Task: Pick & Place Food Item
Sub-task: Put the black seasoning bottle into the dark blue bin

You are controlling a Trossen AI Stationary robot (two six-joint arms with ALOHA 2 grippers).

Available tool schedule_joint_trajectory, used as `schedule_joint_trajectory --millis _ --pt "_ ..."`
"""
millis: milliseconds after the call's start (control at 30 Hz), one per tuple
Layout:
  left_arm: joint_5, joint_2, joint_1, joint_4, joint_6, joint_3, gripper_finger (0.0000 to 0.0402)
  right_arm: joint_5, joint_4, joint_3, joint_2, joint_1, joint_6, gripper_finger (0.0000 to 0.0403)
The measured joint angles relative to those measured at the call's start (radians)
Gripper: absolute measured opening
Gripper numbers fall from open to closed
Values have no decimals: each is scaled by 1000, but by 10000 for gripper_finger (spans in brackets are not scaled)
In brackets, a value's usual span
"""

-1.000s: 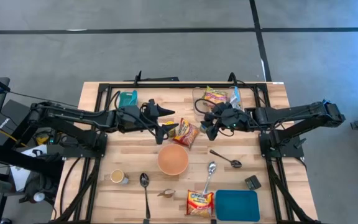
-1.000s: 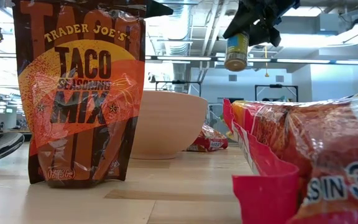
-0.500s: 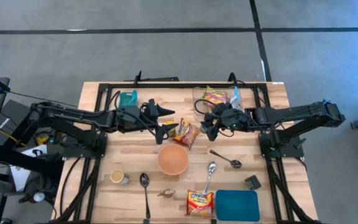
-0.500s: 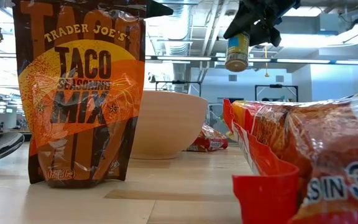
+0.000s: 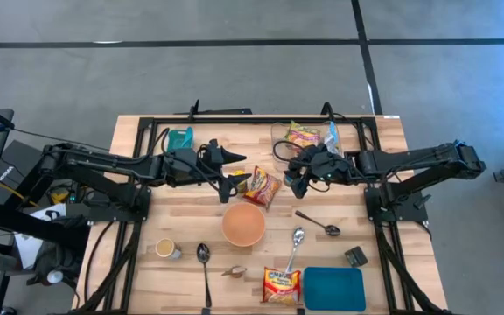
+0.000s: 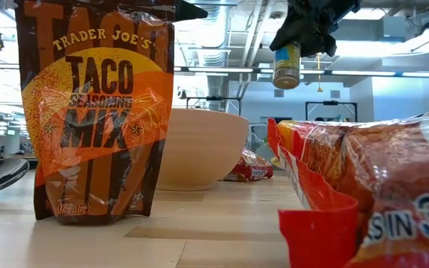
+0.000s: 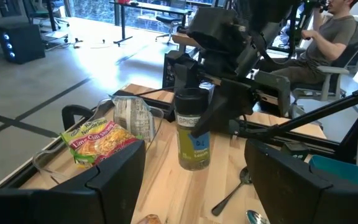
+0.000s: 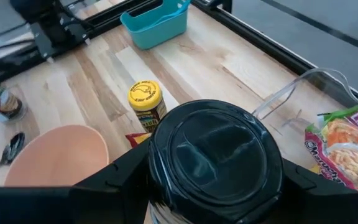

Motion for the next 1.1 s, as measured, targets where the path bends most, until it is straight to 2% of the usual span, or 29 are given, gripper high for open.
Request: schedule_joint_trajectory --millis 267,467,633,767,900,1100 --pt "0 0 0 0 0 0 271 -156 0 0 0 142 -26 194" --pt "0 0 0 0 0 0 271 -163 0 0 0 318 138 218" --pt "0 0 0 0 0 0 271 -164 -10 0 0 454 272 192" --pt "0 0 0 0 0 0 271 -170 -31 0 0 543 396 192" --pt "0 0 0 0 0 0 271 -167 -41 0 0 606 505 193" --pt "0 0 0 0 0 0 271 -151 -69 0 0 659 586 206"
